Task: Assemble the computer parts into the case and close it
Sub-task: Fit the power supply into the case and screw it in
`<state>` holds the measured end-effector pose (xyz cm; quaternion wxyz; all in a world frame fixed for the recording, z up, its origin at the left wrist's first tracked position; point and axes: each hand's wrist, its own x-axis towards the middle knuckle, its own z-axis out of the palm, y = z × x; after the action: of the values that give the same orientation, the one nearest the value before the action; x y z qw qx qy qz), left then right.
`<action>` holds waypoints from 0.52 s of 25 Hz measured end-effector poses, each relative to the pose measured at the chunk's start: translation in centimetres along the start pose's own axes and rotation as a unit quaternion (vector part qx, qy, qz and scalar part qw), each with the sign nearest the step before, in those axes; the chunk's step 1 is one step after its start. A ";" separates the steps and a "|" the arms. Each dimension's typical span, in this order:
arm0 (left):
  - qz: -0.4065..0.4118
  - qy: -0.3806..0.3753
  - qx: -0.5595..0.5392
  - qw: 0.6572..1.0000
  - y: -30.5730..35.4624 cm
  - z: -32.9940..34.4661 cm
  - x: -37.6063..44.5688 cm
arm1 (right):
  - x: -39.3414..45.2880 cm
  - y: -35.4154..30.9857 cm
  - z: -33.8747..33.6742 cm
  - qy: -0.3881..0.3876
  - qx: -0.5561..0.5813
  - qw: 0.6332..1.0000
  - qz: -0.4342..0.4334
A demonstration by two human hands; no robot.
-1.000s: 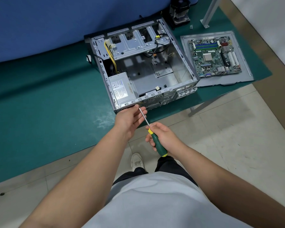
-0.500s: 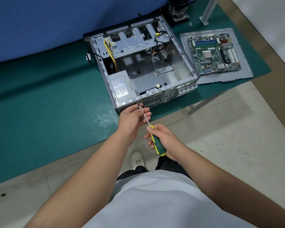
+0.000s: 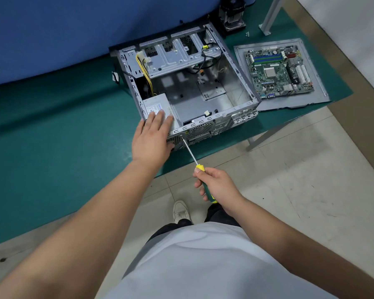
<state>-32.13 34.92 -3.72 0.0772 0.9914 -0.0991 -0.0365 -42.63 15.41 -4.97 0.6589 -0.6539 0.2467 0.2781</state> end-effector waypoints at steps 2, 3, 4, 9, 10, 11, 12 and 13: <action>0.002 -0.025 0.027 0.999 -0.5 0.7 0.9 | 0.0 0.1 0.3 0.009 0.002 1.000 -0.002; 0.001 -0.019 0.036 0.999 -0.4 1.0 1.1 | -0.1 0.2 0.4 0.010 0.003 1.000 -0.004; 0.000 -0.010 0.046 0.999 -0.3 1.2 1.1 | -0.1 0.2 0.6 0.009 0.004 1.000 -0.005; 0.010 0.000 0.049 0.999 -0.9 1.2 1.1 | -0.3 0.3 0.8 0.033 0.032 0.998 -0.038; 0.012 0.000 0.050 0.999 -0.9 1.1 1.1 | -0.3 0.2 0.8 0.037 0.040 0.998 -0.039; 0.011 -0.001 0.051 0.999 -0.9 1.1 1.1 | -0.4 0.2 0.8 0.037 0.044 0.998 -0.038; 0.009 -0.001 0.050 0.999 -0.8 1.1 1.1 | -0.4 0.1 0.8 0.035 0.043 0.998 -0.035; 0.007 -0.002 0.047 0.999 -0.8 1.1 1.1 | -0.5 0.1 0.8 0.031 0.042 0.998 -0.027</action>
<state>-30.99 35.27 -4.95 0.0311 0.9931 -0.1082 -0.0329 -43.05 16.15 -4.69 0.6851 -0.6402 0.2608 0.2298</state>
